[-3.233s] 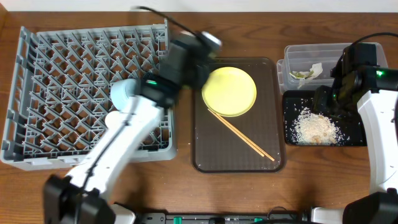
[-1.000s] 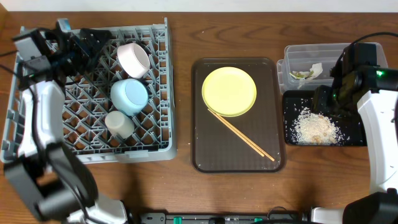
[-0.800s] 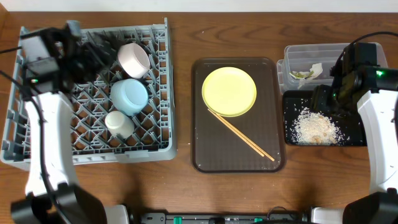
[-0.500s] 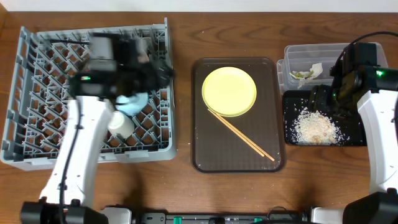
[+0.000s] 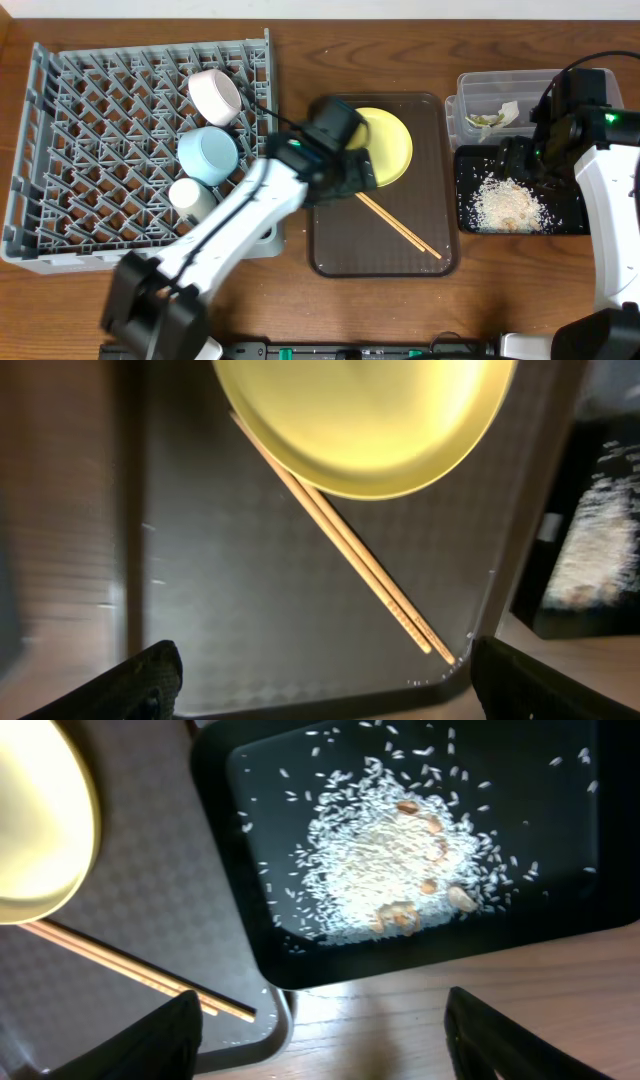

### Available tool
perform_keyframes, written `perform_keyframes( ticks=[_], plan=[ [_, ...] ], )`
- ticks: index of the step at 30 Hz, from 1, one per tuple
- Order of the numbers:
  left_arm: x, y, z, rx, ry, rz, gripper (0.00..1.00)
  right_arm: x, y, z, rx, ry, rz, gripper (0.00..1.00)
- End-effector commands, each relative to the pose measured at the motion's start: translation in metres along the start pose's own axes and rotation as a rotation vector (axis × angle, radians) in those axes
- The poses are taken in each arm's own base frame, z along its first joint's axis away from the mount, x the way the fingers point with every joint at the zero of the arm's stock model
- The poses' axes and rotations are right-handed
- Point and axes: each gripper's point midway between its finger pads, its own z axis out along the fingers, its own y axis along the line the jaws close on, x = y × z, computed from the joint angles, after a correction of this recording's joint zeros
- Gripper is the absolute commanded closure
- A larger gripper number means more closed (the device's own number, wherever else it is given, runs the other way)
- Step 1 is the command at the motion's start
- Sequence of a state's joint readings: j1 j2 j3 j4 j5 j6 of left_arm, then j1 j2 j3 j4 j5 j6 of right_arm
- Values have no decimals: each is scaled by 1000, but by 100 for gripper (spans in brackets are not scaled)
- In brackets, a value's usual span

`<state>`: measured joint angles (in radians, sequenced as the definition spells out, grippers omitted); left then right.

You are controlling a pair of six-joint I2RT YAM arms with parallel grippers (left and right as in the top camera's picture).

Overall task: Sort waste into correct bins and load items into the dishwasher rack
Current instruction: 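Reach the left gripper to the wooden chopsticks and grasp one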

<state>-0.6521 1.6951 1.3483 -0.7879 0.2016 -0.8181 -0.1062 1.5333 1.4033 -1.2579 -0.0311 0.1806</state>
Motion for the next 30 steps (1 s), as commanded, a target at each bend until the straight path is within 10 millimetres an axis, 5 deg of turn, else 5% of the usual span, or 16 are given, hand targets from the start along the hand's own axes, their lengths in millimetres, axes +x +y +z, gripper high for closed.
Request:
perform_keyframes(
  ticks=[1,13,20,30],
  plan=[
    [15,4,37,-84,34,-65,7,0,11,-1,-69,5,-29,31],
    [21,3,106,-118,78,-180,15,1,14,-2,-85,8,-44,32],
    [33,23,138,-197,127,-179,20,1,14,-2,-85,8,-44,32],
    [46,73,132,-418,158,-165,49,1,14,-2,-84,8,-44,32]
  ],
)
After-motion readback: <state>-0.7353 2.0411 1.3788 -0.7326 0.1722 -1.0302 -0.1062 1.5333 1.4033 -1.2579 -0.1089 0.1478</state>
